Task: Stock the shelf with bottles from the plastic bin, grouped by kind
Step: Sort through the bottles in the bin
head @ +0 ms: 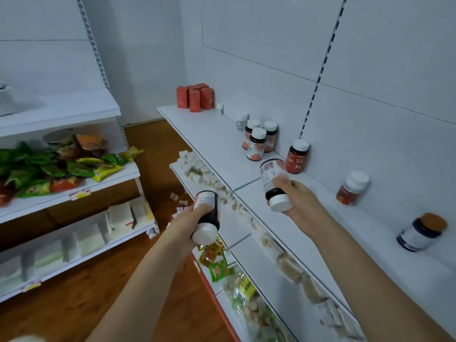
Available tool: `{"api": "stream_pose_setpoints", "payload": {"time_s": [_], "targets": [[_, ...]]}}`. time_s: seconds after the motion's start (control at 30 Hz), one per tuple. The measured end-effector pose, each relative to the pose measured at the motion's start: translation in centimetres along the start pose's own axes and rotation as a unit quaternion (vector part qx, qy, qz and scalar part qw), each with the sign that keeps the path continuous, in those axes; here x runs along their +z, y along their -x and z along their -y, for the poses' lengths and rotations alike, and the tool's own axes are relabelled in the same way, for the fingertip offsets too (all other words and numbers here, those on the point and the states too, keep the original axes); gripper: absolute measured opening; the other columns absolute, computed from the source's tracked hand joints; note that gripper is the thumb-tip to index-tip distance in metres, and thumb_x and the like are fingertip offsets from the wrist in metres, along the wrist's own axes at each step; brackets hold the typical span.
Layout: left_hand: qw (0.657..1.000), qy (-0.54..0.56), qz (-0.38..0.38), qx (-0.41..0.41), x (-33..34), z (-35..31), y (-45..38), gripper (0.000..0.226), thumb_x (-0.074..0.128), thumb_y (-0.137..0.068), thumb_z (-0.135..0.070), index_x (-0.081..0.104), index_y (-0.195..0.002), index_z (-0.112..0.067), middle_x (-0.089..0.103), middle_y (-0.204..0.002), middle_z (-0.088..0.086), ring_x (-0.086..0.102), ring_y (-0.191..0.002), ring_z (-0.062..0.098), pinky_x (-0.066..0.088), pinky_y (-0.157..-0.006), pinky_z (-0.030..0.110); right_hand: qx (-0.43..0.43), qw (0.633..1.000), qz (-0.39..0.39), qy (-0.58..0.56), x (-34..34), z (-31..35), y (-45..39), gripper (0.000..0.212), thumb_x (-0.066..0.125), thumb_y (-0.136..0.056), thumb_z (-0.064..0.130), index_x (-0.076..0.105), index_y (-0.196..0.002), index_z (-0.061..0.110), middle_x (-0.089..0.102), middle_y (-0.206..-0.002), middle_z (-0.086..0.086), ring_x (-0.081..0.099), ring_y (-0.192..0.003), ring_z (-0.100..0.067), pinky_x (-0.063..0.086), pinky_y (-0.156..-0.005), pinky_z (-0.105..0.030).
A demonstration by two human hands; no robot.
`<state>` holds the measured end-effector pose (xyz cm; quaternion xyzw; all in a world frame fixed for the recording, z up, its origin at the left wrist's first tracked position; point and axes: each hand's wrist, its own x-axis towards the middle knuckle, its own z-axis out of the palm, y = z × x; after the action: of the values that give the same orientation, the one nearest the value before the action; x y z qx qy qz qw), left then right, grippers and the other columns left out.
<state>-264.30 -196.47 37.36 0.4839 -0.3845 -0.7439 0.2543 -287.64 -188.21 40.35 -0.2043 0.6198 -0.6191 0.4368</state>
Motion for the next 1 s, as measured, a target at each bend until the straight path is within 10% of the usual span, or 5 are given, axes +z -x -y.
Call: {"api": "stream_pose_setpoints", "payload": {"time_s": [0.2,0.4,0.6,0.77,1.0], "targets": [[0.981,-0.185,-0.033,0.051,-0.7,-6.4,-9.8,0.058,0.079,-0.073,-0.049,0.058,-0.119,-0.021,0.068,-0.108,0.011,0.071,-0.091,0.031,0.062,-0.075,0.045,-0.105,0.961,-0.111,0.232,2.5,0.5,-8.0,0.049,0.078,-0.081,0.032,0.049,-0.119,0.024,0.062,-0.098,0.007,0.062,-0.078,-0.005,0.043,-0.050,-0.014],[0.981,-0.191,0.030,-0.011,1.0,-13.4,-18.8,0.050,0.078,-0.079,-0.042,0.060,-0.116,-0.015,0.064,-0.115,0.016,0.068,-0.099,0.032,0.060,-0.063,0.038,-0.095,0.948,-0.166,0.254,3.4,0.3,-14.6,0.043,0.077,-0.083,0.033,0.052,-0.117,0.026,0.060,-0.093,0.014,0.061,-0.079,-0.004,0.051,-0.063,-0.026],[0.923,-0.367,0.085,0.073,2.4,-18.3,-27.4,0.046,0.077,-0.081,-0.038,0.057,-0.121,-0.030,0.064,-0.115,0.000,0.067,-0.096,0.020,0.060,-0.084,0.041,-0.108,0.912,-0.178,0.354,3.8,0.1,-18.8,0.047,0.079,-0.078,0.032,0.062,-0.122,0.029,0.064,-0.109,0.003,0.062,-0.094,-0.011,0.052,-0.077,-0.026],[0.824,-0.507,0.131,0.218,4.0,-20.7,-31.5,0.051,0.080,-0.077,-0.037,0.055,-0.120,-0.027,0.061,-0.106,-0.006,0.060,-0.083,0.003,0.044,-0.060,0.014,-0.062,0.898,-0.202,0.385,5.3,1.5,-18.7,0.060,0.081,-0.075,0.044,0.049,-0.124,0.036,0.057,-0.112,0.011,0.059,-0.092,-0.005,0.046,-0.065,-0.014],[0.770,-0.471,0.245,0.354,5.7,-22.5,-35.7,0.059,0.083,-0.073,-0.035,0.043,-0.117,-0.033,0.057,-0.102,-0.014,0.056,-0.091,0.001,0.040,-0.069,0.011,-0.159,0.855,-0.361,0.335,13.1,4.1,-18.4,0.047,0.084,-0.072,0.041,0.045,-0.100,0.046,0.058,-0.094,0.027,0.055,-0.092,0.014,0.041,-0.070,-0.002]]}}
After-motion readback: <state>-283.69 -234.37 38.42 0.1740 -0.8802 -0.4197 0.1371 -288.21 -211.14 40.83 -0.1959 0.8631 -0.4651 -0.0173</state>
